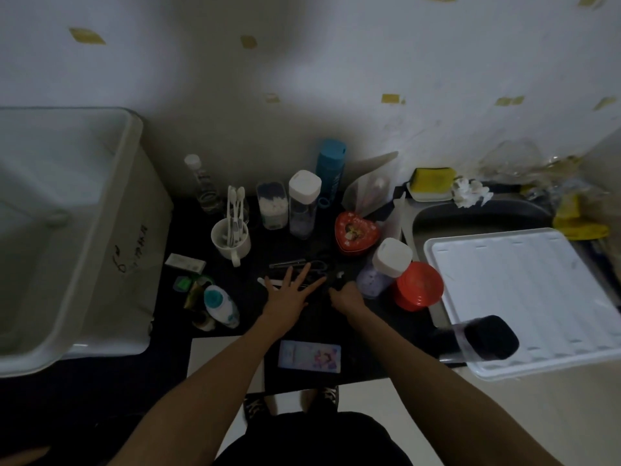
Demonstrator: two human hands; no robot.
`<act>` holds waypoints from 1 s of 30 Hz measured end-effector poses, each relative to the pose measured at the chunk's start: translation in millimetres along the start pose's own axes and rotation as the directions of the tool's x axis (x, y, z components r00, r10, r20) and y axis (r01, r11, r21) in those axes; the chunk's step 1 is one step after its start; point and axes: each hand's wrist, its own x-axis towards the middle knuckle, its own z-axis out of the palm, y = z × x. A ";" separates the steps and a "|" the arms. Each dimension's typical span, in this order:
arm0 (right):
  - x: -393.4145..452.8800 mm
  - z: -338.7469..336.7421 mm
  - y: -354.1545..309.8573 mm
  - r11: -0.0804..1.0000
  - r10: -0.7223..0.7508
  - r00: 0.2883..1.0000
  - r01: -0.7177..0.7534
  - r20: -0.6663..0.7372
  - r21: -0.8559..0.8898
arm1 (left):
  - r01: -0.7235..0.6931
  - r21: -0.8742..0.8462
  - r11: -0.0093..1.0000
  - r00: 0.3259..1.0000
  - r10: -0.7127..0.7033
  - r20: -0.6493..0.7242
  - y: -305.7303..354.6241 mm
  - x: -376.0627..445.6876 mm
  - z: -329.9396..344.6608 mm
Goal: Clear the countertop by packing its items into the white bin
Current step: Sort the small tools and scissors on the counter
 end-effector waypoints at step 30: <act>-14.9 7.7 23.7 0.842 -0.446 0.889 0.378 -0.103 -0.385 | -0.029 -0.054 0.998 0.991 0.036 0.132 -54.8 2.1 -29.3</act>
